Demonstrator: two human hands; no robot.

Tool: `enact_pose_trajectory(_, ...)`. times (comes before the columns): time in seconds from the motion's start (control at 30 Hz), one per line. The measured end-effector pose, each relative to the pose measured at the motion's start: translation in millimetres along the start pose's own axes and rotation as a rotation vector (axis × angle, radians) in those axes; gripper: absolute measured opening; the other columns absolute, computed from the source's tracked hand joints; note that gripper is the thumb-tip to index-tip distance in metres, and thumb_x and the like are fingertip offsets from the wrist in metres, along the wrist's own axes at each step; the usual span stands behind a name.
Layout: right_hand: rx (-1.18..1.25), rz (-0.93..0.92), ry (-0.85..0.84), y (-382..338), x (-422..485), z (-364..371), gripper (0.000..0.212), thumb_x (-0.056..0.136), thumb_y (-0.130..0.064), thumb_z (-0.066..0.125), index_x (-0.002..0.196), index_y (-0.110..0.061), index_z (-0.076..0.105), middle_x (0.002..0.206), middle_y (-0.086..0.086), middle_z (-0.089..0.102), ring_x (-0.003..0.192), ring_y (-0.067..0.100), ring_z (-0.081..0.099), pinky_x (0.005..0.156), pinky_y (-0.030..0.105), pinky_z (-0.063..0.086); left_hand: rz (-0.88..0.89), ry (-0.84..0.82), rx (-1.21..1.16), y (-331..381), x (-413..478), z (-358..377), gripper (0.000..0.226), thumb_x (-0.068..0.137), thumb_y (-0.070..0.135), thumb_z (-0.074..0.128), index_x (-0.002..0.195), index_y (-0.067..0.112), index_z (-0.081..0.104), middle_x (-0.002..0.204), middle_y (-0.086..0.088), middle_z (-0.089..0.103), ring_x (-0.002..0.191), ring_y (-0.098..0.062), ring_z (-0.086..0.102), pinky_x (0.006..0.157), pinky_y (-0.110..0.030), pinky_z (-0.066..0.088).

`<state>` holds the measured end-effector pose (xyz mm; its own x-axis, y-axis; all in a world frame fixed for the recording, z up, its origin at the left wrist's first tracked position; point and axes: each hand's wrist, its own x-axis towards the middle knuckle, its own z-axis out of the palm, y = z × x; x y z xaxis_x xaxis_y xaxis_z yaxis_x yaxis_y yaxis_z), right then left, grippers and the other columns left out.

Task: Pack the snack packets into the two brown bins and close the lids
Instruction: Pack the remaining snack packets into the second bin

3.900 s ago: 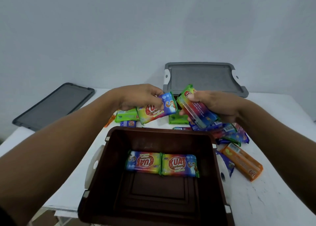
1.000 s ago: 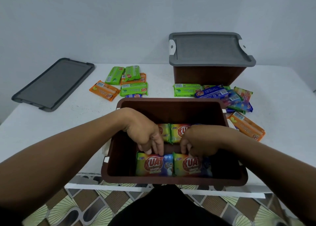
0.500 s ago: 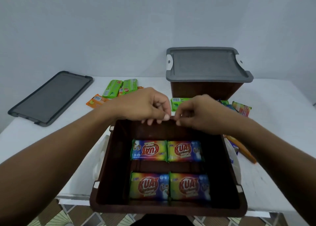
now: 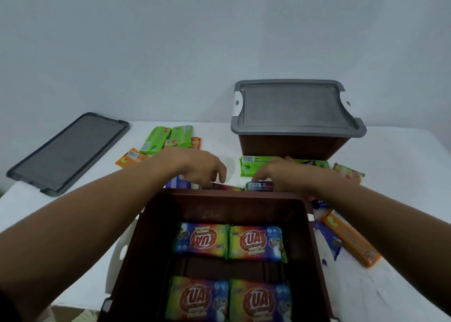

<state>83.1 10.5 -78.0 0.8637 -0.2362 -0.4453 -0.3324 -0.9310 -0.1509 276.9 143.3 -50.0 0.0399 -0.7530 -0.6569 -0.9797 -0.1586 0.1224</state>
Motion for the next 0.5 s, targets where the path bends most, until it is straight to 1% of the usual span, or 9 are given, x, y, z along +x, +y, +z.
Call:
enact_pose_trajectory(0.03,-0.069,-0.001,-0.024,-2,4,1,0.041,0.097,-0.033,0.059,0.137,-0.035,0.053,0.142,0.000,0.055,0.132,0.026,0.040,0.109,0.048,0.027,-0.004,-0.018,0.075,2,5,3,0.046,0.095,0.016,0.063,0.139,0.028,0.054,0.132,0.003,0.062,0.110,-0.023,0.061,0.095,-0.038,0.053)
enact_pose_trajectory(0.1,-0.169,-0.011,-0.039,-6,10,2,0.036,0.102,-0.026,0.048,0.138,-0.030,0.051,0.142,0.002,0.054,0.132,0.027,0.038,0.104,0.048,0.023,-0.005,-0.021,0.163,6,13,9,0.050,0.096,0.007,0.056,0.142,0.025,0.050,0.137,-0.003,0.056,0.115,-0.027,0.058,0.095,-0.041,0.051)
enact_pose_trajectory(0.17,-0.257,-0.031,-0.019,-9,13,2,0.032,0.102,-0.018,0.044,0.132,-0.025,0.055,0.134,0.003,0.058,0.126,0.026,0.042,0.093,0.045,0.024,-0.004,0.004,0.200,9,18,13,0.047,0.096,0.002,0.053,0.138,0.021,0.050,0.136,-0.007,0.055,0.114,-0.029,0.057,0.086,-0.041,0.050)
enact_pose_trajectory(0.2,-0.280,-0.039,-0.013,-10,14,2,0.029,0.102,-0.016,0.044,0.127,-0.023,0.058,0.129,0.003,0.060,0.123,0.025,0.043,0.089,0.044,0.024,-0.001,0.020,0.218,11,20,14,0.042,0.097,0.003,0.052,0.135,0.020,0.051,0.133,-0.008,0.056,0.112,-0.029,0.058,0.082,-0.039,0.047)
enact_pose_trajectory(0.23,-0.291,-0.040,-0.015,-10,16,2,0.027,0.102,-0.015,0.044,0.123,-0.021,0.060,0.124,0.003,0.061,0.120,0.025,0.044,0.088,0.044,0.024,0.007,0.038,0.235,12,21,15,0.036,0.098,0.005,0.051,0.131,0.019,0.052,0.130,-0.009,0.057,0.109,-0.029,0.058,0.079,-0.038,0.045)
enact_pose_trajectory(0.33,-0.251,-0.041,-0.007,-9,18,3,0.020,0.101,-0.014,0.047,0.114,-0.019,0.061,0.119,0.003,0.062,0.117,0.025,0.049,0.096,0.046,0.027,0.022,0.043,0.226,13,21,15,0.028,0.098,0.011,0.053,0.125,0.017,0.057,0.124,-0.009,0.060,0.106,-0.029,0.059,0.080,-0.036,0.045)
enact_pose_trajectory(0.4,-0.158,-0.055,0.011,-5,16,3,0.013,0.100,-0.019,0.052,0.112,-0.019,0.058,0.117,0.002,0.062,0.114,0.025,0.050,0.098,0.044,0.028,0.037,0.035,0.189,12,20,15,0.024,0.097,0.014,0.055,0.120,0.015,0.063,0.119,-0.007,0.062,0.103,-0.027,0.059,0.080,-0.034,0.044)
enact_pose_trajectory(0.47,-0.001,-0.066,0.005,0,6,1,0.022,0.096,-0.031,0.060,0.115,-0.020,0.058,0.115,0.000,0.061,0.108,0.018,0.049,0.094,0.035,0.032,0.047,0.042,0.137,11,17,14,0.014,0.093,0.012,0.057,0.103,0.015,0.066,0.104,-0.003,0.063,0.093,-0.024,0.057,0.073,-0.031,0.042)
enact_pose_trajectory(0.5,0.096,-0.094,0.024,2,0,-1,0.026,0.093,-0.035,0.063,0.114,-0.020,0.060,0.112,-0.002,0.063,0.104,0.016,0.053,0.092,0.032,0.038,0.056,0.059,0.087,10,14,13,0.009,0.091,0.012,0.058,0.091,0.018,0.065,0.093,0.001,0.062,0.087,-0.023,0.057,0.069,-0.029,0.041)
